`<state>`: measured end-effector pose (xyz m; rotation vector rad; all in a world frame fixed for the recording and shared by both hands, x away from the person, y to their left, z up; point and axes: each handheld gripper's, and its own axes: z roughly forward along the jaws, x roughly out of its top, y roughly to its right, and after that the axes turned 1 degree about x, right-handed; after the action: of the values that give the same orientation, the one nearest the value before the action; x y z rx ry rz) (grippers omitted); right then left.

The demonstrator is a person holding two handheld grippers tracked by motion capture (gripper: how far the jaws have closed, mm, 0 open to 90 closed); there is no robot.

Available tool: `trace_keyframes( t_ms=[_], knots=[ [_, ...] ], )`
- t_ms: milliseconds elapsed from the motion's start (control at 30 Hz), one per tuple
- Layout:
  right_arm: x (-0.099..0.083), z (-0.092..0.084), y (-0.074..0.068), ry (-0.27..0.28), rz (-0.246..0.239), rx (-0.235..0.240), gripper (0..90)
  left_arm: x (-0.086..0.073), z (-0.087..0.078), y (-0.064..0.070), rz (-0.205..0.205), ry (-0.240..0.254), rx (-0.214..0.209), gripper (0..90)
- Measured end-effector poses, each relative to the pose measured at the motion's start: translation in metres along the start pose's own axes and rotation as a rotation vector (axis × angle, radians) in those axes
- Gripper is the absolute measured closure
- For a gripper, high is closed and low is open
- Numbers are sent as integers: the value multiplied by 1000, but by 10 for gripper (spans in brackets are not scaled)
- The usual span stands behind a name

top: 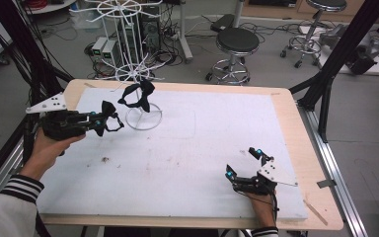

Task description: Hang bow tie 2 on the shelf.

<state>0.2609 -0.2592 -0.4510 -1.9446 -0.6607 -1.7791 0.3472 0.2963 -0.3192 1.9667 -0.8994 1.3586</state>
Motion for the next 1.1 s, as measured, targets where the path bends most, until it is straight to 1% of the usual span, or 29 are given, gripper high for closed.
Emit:
trace_keyframes(
  t_ms=[67, 200, 300, 400, 467, 533, 600, 733, 800, 933, 1033, 1100],
  knots=[
    [0, 0, 0, -1, -2, -1, 6, 2, -1, -1, -23, 9, 29, 768],
    [0, 0, 0, 2, -9, 1, 6, 7, -2, 0, -31, 34, 72, 768],
    [0, 0, 0, 3, -9, 1, 6, 12, -2, 0, -32, 50, 89, 768],
    [0, 0, 0, 3, -8, 0, 6, 17, -1, 0, -34, 56, 112, 768],
    [0, 0, 0, 2, -9, 1, 7, 21, -2, -1, -39, 71, 119, 768],
    [0, 0, 0, 1, -6, 2, 7, 24, -1, -1, -45, 76, 133, 768],
    [0, 0, -1, 1, -5, 2, 6, 28, -1, -1, -50, 87, 154, 768],
    [0, 0, 0, 2, -11, 4, 6, 36, 0, 1, -59, 109, 172, 768],
    [0, 0, 0, 1, -10, 4, 6, 41, 2, 2, -59, 105, 185, 768],
    [0, 0, 0, 2, -12, 4, 6, 48, 3, 4, -55, 110, 192, 768],
    [0, 0, 1, 2, -12, 3, 7, 53, 6, 6, -50, 106, 207, 768],
    [0, 0, 1, 2, -11, 3, 6, 55, 7, 6, -58, 111, 208, 768]
  ],
)
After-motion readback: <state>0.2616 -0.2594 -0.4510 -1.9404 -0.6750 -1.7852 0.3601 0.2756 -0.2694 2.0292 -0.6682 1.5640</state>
